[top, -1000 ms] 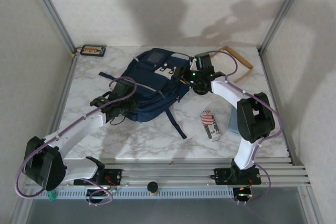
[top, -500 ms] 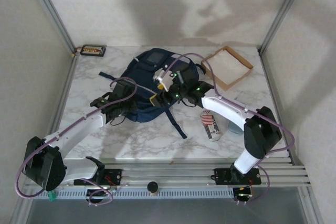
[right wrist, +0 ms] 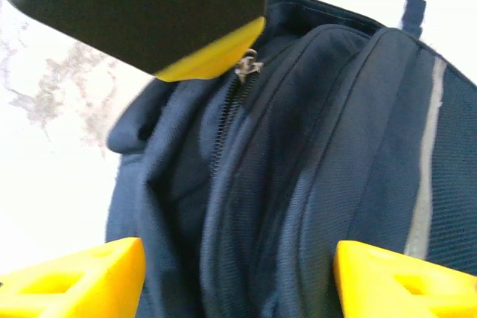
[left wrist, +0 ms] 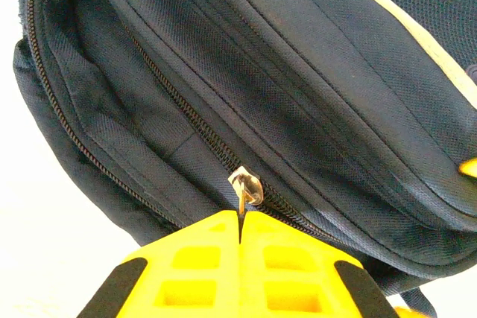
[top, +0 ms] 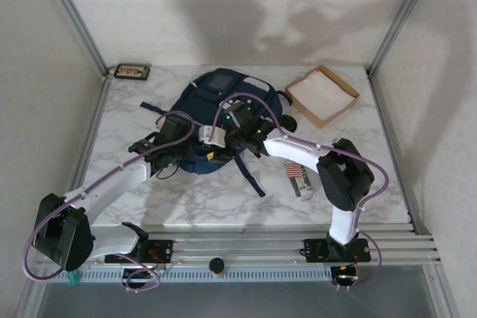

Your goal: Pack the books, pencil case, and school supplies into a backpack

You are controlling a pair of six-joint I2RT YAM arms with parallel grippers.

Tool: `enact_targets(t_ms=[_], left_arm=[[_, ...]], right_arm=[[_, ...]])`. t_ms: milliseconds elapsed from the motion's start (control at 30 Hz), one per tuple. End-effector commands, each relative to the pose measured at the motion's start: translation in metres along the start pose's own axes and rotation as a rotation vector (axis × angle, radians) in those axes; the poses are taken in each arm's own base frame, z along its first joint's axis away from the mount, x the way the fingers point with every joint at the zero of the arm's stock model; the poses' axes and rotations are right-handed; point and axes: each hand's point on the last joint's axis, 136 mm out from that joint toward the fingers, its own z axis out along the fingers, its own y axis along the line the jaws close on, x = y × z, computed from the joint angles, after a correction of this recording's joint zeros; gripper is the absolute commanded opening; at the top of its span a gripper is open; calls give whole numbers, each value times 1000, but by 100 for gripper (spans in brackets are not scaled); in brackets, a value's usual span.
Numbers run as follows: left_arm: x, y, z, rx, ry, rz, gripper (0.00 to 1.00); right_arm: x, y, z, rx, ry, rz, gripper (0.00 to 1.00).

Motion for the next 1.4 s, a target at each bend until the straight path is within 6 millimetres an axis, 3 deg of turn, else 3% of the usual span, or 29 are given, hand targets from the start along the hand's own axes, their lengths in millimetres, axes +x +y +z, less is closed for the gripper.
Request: enact_targets(t_ms=[0,67,167,267,333,467,633,800,900,967,1133,1300,1367], left_arm=[[-7,12,-3,-35,-39,-27,0],[-6,14,-1,-42,-37,-31,0],[-7,17,-1,-52,-42,-39,0],[-9,20,-1,-59,-51,-46,0],[-11,23,0,-69,-54,-61,0],[-22,41,-2,-146,-91,-97,0],[-34,70,-4,-287,-133,-132,0],[-43,92,-9,-397,-187,-168,0],[-43,107,-13,-430,-201,-225,0],[-45,109,-13,-410,-222,-257,0],[-64,119,-9,-433,-277,-312,0],[-86,105,1,-362,-314,-334,0],[-83,94,10,-293,-276,-313,0]], right_arm=[[-9,-23,10,95,-14,-113,58],[-14,-34,11,133,-19,-126,45],[-26,-34,7,132,-51,-166,39],[-25,-39,7,168,-47,-200,23],[-24,-40,6,183,-30,-223,1],[-33,-42,-13,233,-58,-256,0],[-50,-33,-58,226,-157,-264,0],[-37,-16,-90,207,-168,-260,0],[-28,-16,-119,245,-223,-223,0],[-19,-26,-140,277,-259,-193,0],[-1,-40,-167,351,-292,-163,0],[-8,-41,-170,306,-352,-163,0],[-9,-41,-167,295,-358,-160,0]])
